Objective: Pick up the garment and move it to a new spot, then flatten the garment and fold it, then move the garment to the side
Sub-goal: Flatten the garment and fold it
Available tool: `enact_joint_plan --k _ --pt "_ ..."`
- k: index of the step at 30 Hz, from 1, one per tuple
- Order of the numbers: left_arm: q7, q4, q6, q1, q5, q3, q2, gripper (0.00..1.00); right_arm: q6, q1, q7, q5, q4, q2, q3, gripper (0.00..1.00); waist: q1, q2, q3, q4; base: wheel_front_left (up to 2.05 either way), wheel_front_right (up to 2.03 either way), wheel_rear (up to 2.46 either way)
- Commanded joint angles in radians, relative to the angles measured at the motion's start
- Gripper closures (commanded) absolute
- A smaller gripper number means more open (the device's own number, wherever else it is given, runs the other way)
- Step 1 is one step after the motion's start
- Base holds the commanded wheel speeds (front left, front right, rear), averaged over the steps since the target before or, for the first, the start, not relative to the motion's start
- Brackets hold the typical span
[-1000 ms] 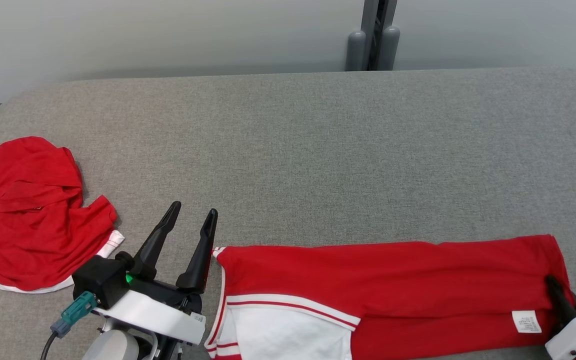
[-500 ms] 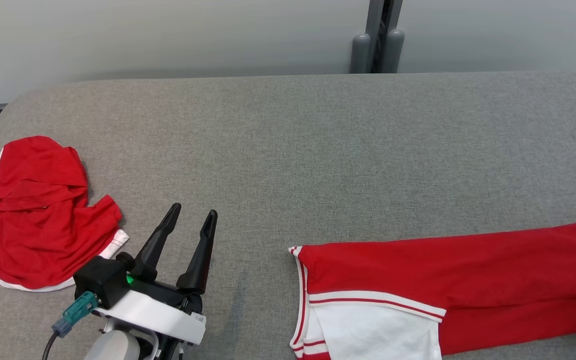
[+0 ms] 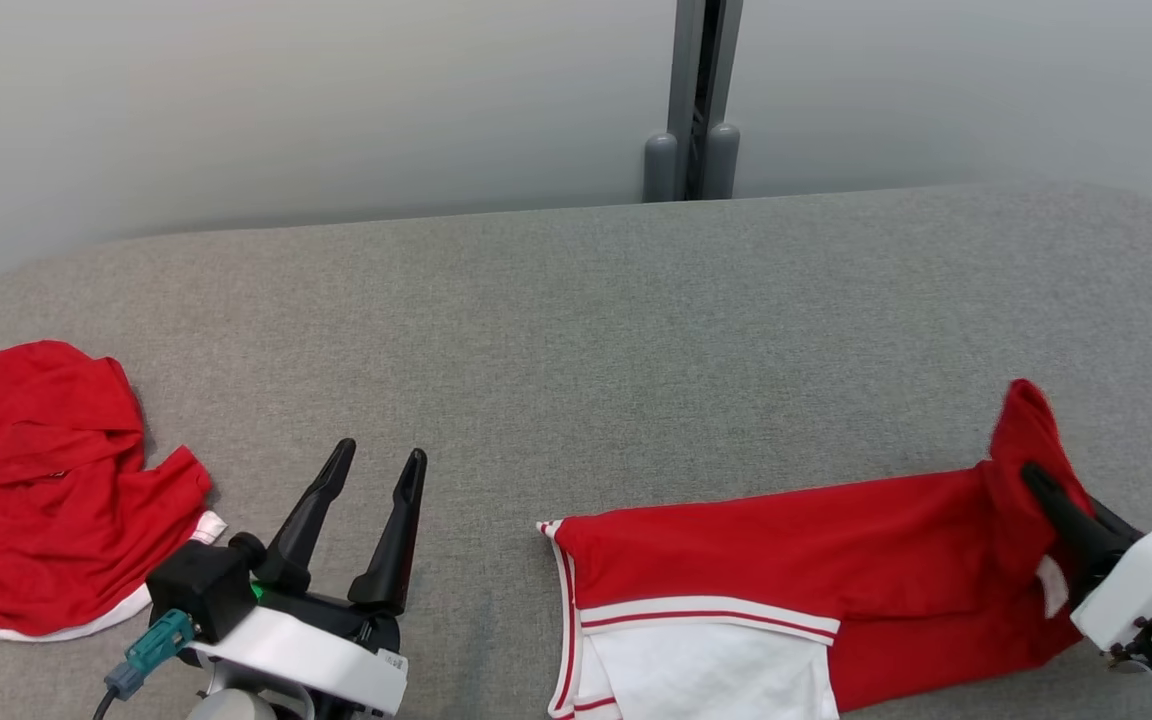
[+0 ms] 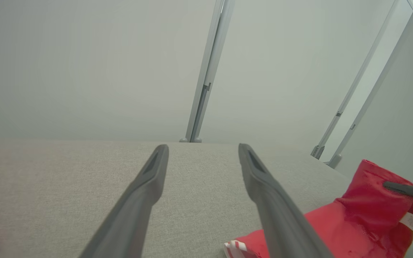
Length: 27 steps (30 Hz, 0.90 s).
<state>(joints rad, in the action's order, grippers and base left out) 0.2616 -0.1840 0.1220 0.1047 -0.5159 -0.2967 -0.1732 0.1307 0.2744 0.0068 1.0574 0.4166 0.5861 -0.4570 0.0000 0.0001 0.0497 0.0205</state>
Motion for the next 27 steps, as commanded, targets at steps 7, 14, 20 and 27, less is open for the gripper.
enact_joint_plan --k 7,14,20,27 --pt "0.003 0.017 0.000 -0.013 0.012 0.025 -0.006 0.00 0.000 -0.049 0.131 0.072 -0.228 -0.071 0.016 1.00 0.0000 -0.0001 -0.007 -0.031 0.00 0.00 0.00" --pt "0.003 0.025 -0.006 -0.013 0.006 0.065 -0.015 0.00 0.000 -0.097 0.231 0.112 -0.292 -0.233 0.071 1.00 0.0000 -0.0001 0.005 -0.019 0.00 0.00 0.00" --pt "0.003 0.038 -0.011 0.000 -0.006 0.102 -0.026 0.00 0.000 -0.142 0.298 0.065 -0.322 -0.377 0.075 1.00 0.0000 -0.0001 0.019 0.000 0.00 0.00 0.00" --pt "0.003 0.042 -0.014 0.013 -0.014 0.120 -0.025 0.00 0.000 -0.155 0.321 -0.029 -0.288 -0.495 0.076 1.00 0.0000 -0.0001 0.039 0.029 0.00 0.00 0.00"
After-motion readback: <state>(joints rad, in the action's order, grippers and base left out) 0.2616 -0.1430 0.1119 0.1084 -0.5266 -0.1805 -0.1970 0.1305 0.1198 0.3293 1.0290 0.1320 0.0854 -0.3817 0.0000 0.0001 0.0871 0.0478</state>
